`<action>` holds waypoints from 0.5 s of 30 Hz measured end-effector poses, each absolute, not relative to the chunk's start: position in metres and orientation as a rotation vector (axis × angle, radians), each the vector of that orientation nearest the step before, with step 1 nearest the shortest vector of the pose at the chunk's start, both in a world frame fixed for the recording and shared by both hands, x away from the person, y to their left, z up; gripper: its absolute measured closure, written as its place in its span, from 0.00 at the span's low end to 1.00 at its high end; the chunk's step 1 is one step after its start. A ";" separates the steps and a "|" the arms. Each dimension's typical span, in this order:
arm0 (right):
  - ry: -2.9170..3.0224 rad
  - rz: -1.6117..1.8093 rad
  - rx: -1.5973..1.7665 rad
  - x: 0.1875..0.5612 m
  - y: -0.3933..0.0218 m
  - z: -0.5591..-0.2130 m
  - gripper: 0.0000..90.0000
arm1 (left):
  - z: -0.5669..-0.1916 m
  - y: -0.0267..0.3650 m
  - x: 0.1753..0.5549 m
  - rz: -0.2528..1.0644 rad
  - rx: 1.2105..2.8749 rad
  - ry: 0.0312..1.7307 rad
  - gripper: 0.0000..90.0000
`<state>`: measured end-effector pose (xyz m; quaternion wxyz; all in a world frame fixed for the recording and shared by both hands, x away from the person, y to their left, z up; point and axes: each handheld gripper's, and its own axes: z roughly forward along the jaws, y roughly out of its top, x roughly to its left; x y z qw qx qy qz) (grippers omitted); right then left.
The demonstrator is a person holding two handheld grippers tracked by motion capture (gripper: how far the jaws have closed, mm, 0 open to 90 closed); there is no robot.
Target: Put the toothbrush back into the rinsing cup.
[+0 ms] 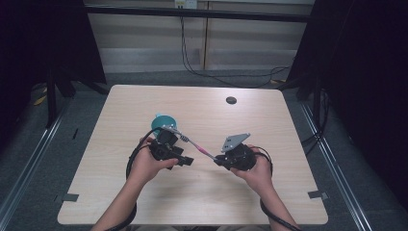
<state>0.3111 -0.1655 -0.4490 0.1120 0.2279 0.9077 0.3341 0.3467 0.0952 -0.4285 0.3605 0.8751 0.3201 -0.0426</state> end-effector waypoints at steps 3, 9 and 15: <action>2.660 0.989 0.664 0.311 -0.165 -0.448 0.91 | -0.428 0.094 0.348 -0.115 2.250 0.821 0.41; 2.662 1.014 0.688 0.312 -0.164 -0.448 0.91 | -0.426 0.093 0.350 -0.115 2.195 0.840 0.43; 2.668 1.030 0.696 0.312 -0.163 -0.450 0.91 | -0.427 0.091 0.352 -0.139 2.143 0.842 0.46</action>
